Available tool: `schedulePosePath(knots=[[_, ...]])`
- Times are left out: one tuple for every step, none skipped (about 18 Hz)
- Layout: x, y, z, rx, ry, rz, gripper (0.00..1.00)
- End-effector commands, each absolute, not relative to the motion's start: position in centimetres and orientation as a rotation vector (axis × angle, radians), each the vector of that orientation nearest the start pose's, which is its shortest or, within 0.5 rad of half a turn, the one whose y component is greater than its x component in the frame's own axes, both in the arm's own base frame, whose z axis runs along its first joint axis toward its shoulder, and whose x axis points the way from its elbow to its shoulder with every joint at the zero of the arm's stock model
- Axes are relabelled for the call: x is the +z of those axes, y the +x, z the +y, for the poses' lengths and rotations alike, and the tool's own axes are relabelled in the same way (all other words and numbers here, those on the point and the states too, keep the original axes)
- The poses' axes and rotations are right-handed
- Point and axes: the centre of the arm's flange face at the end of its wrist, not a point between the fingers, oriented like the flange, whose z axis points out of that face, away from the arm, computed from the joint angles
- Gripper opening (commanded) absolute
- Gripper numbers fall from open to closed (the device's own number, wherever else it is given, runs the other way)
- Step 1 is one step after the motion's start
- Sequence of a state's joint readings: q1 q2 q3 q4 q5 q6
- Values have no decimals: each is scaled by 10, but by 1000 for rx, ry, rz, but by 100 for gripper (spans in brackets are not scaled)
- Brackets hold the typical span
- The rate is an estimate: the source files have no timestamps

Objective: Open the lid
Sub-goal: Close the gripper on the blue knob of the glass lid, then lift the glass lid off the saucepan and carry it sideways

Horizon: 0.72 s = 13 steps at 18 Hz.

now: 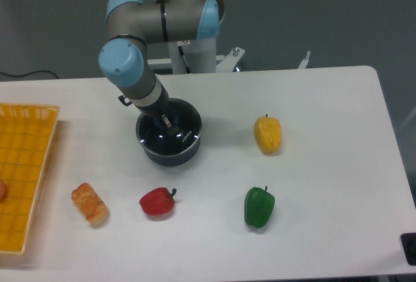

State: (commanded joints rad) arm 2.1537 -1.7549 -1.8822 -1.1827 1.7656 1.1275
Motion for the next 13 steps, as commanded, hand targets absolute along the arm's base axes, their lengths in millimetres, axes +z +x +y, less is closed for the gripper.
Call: schedulePosePath(knots=[[286,-186,490,79,-3229,920,57],[287,-187,490,80,-3228,919,55],[287,-187,490,81,-3226,919,55],[287,-187,490,81,-3226,919,55],[287,-187,490,80,-3226,921,54],[288,-189,490,78,-3224,917,52],[290,-189,491,82,-3219,918,52],[291,-189,491,80,-3218,917,52],[292,-190,492,80,-3216,916,52],[294,-190,493,84,-3214,915,51],[296,-191,494,84,-3214,915,51],[301,-194,495,90,-3211,908,51],[304,-194,497,84,-3207,909,51]])
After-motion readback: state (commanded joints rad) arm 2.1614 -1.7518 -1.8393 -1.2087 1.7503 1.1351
